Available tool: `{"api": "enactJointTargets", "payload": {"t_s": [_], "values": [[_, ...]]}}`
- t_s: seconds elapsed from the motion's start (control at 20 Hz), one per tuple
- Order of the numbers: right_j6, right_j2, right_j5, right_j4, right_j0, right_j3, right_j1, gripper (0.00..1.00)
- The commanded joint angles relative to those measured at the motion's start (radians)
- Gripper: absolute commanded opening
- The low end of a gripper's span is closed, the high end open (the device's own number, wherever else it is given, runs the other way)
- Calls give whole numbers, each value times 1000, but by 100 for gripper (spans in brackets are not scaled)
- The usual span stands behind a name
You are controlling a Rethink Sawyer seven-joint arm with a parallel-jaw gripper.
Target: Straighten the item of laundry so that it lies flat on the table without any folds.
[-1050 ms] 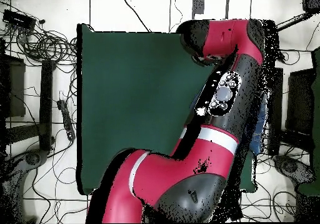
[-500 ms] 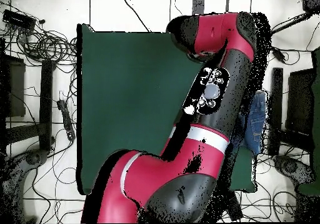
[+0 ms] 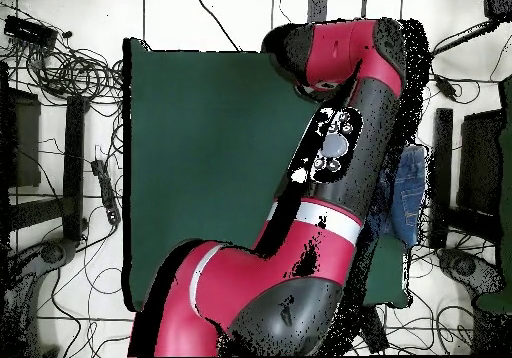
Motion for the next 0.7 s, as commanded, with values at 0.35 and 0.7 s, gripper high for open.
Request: {"api": "enactJointTargets", "payload": {"t_s": [0.35,0.7], "values": [[234,50,186,73,28,67,-2,100],[255,85,89,54,28,186,27,100]]}}
